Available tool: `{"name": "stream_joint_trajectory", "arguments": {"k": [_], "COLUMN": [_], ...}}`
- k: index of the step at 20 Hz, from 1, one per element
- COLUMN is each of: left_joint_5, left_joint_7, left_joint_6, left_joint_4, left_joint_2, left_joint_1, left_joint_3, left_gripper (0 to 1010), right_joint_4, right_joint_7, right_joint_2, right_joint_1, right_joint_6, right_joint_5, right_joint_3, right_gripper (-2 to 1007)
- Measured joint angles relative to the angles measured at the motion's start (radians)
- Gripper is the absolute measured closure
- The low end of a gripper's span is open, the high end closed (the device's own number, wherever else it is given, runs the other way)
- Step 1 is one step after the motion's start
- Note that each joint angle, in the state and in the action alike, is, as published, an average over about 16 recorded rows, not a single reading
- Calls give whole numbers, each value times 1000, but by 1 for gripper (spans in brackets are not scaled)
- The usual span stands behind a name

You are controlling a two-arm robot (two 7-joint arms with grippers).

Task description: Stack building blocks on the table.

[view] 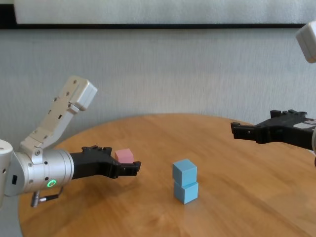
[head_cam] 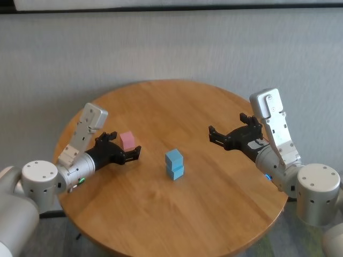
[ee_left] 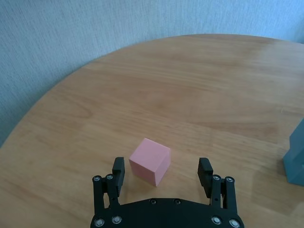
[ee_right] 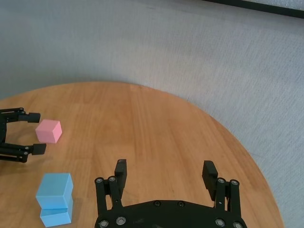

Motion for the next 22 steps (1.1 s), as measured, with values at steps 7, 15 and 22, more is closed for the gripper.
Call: {"name": "stream_joint_trajectory", "arguments": {"k": [7,15,22], "left_joint_5": [11,24,36], "left_joint_7": [-6,-16,-24], "left_joint_6": [-26,-58,-85], "left_joint_4": [55,125,189], "left_joint_2": [-17,-35,-49], "left_joint_1": [-27,-60,-92], "left_joint_3": [-5,-12,-19], "left_gripper": [9,9,9], "right_joint_4": [0,0,0], "right_joint_7": [0,0,0], "right_joint_2": [0,0,0], "right_joint_1": [0,0,0], "right_joint_6": [0,0,0], "right_joint_5": [0,0,0], "right_joint_3": [0,0,0], "right_gripper": [0,0,0]}}
